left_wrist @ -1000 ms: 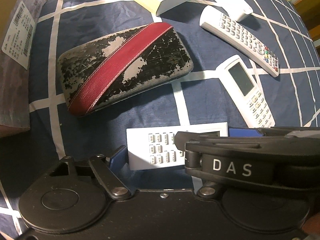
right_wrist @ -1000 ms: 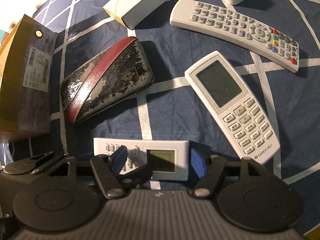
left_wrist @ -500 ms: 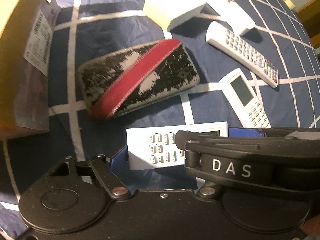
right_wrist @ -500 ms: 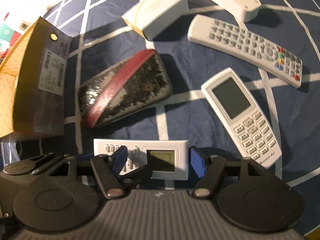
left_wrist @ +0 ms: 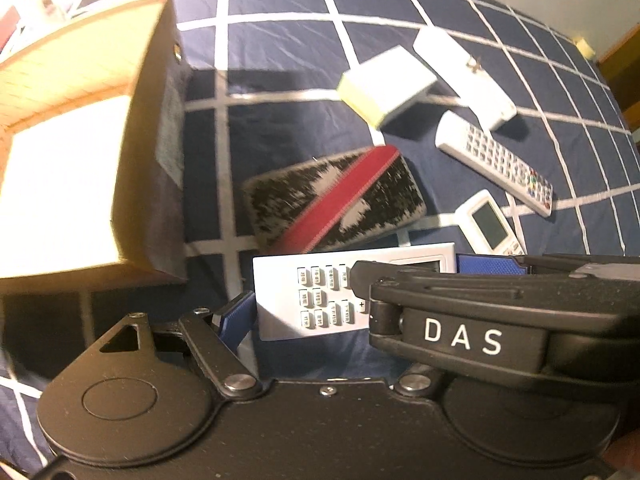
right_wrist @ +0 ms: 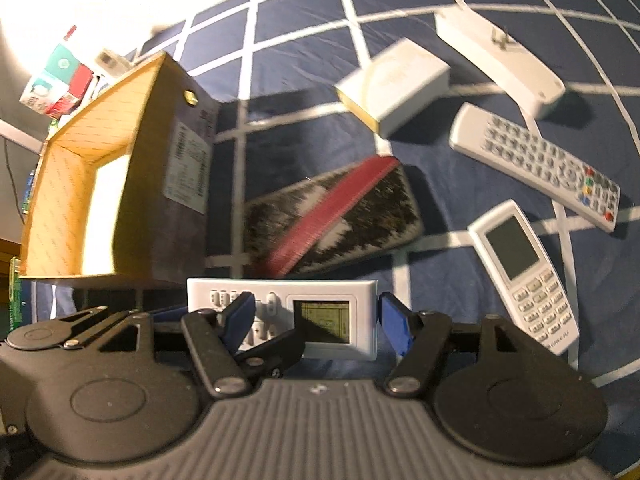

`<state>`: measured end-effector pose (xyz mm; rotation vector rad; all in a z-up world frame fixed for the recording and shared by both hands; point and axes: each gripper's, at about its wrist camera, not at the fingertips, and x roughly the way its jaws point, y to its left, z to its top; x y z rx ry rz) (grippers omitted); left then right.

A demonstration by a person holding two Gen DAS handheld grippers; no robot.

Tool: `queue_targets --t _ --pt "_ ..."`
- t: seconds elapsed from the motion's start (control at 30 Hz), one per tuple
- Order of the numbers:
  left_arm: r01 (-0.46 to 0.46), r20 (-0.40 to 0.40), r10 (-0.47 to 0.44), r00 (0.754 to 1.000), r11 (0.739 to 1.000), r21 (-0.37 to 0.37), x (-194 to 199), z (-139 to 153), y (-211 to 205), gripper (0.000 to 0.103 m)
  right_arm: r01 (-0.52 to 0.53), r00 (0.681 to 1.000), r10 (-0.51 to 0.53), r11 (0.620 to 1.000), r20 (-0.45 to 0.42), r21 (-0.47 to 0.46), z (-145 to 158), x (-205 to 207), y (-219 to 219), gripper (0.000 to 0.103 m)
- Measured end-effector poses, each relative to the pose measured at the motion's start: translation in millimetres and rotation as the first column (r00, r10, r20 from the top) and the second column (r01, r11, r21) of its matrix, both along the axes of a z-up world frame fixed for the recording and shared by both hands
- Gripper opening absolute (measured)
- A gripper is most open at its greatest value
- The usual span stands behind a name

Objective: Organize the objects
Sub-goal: 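Lift the held AC remote with the right tool over the cardboard box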

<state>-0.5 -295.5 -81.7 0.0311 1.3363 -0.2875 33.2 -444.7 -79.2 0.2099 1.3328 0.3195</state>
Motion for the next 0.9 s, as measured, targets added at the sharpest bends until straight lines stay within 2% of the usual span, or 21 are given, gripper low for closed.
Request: queue_targets --t 0.53,0.9 --pt "0.005 0.107 -0.006 0.994 1.0 0.007 15 54 69 0.076 0.0 0.995 -0.003 1.0 0.104 0.029 55 -2 74 0.067" --pt "0.04 0.146 -0.042 0.988 0.999 0.013 34 69 130 0.077 0.031 0.988 -0.037 0.999 0.149 0.043 70 -4 141 0.067"
